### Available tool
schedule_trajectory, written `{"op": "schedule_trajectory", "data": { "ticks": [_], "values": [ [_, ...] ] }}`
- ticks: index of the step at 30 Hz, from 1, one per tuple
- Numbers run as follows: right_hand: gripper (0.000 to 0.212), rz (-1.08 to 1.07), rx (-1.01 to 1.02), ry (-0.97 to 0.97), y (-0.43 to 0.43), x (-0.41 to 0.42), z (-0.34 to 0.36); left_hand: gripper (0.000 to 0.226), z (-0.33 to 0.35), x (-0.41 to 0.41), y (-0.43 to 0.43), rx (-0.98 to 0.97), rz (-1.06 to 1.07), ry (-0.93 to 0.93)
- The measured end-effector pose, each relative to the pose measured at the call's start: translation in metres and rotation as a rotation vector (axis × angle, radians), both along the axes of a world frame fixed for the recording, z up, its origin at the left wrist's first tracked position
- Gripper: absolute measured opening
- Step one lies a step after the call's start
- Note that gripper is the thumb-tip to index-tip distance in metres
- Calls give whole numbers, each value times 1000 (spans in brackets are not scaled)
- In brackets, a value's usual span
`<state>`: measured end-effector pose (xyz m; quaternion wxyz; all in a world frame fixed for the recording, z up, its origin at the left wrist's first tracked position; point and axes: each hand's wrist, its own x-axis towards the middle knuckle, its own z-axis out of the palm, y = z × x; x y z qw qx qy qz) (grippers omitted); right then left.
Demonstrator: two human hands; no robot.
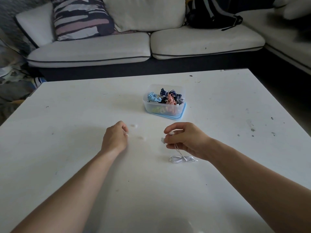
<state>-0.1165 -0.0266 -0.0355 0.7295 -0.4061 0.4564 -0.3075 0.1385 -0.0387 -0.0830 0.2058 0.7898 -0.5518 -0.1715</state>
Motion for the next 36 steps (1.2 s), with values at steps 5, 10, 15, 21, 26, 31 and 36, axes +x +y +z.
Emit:
{"op": "schedule_trajectory", "data": {
  "ticks": [5, 10, 15, 21, 26, 31, 36],
  "values": [
    [18, -5, -5, -63, -1, -1, 5, 18, 34, -39, 8, -64, -157, 264],
    [17, 20, -14, -170, -1, -3, 9, 9, 58, -70, 36, -14, -260, 750],
    [18, 54, -44, -203, 1, 0, 11, 9, 56, -73, 39, 33, -183, 1038],
    [17, 37, -158, -112, 3, 2, 10, 12, 57, -76, 38, 11, -139, 1111],
    [13, -15, -189, -108, 2, 3, 10, 15, 61, -76, 38, -21, -88, 1196],
    [9, -103, -199, -111, -1, -1, 11, 18, 68, -76, 37, 2, -21, 1326],
    [3, -112, -212, -59, -1, -2, 12, 20, 72, -76, 37, 17, 5, 1384]
  ]
}}
